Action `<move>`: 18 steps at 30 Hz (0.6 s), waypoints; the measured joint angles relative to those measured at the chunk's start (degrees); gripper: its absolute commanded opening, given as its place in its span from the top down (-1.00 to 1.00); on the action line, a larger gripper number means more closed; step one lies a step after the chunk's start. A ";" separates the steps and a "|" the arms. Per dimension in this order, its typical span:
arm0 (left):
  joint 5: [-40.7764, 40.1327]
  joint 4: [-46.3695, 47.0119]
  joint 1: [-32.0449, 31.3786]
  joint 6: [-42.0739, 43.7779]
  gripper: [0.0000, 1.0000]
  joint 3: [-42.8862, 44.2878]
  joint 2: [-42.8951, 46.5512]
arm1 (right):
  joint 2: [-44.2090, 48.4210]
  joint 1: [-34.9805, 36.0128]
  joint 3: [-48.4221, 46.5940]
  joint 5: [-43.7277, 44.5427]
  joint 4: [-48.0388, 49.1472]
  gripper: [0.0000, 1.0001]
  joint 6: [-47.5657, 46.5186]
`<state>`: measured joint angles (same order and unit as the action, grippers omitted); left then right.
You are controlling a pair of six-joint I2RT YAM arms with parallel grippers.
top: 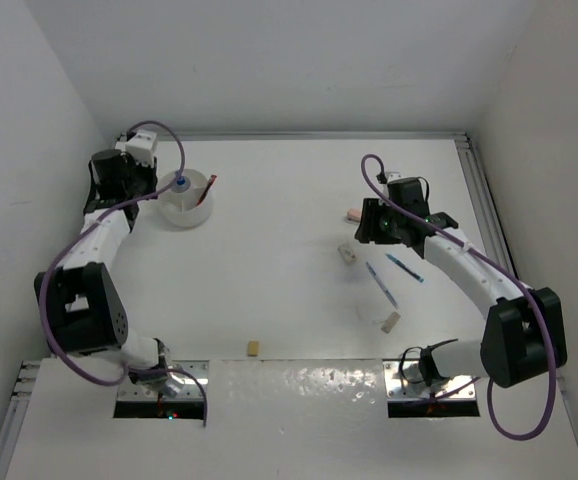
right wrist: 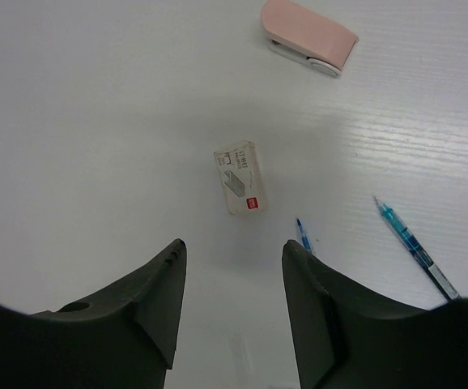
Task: Sort the stationery into containers
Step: Pick up the pen cap from the center of the board.
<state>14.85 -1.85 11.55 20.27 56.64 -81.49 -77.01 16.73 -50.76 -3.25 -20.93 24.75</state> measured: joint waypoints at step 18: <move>-6.36 1.90 0.44 -1.62 0.48 15.54 -21.73 | -0.13 -0.07 0.17 -0.44 1.57 -0.38 0.59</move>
<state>8.49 0.05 11.99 18.65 72.18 -103.22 -77.14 16.67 -50.59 -3.68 -19.35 25.34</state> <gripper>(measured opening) 0.262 0.581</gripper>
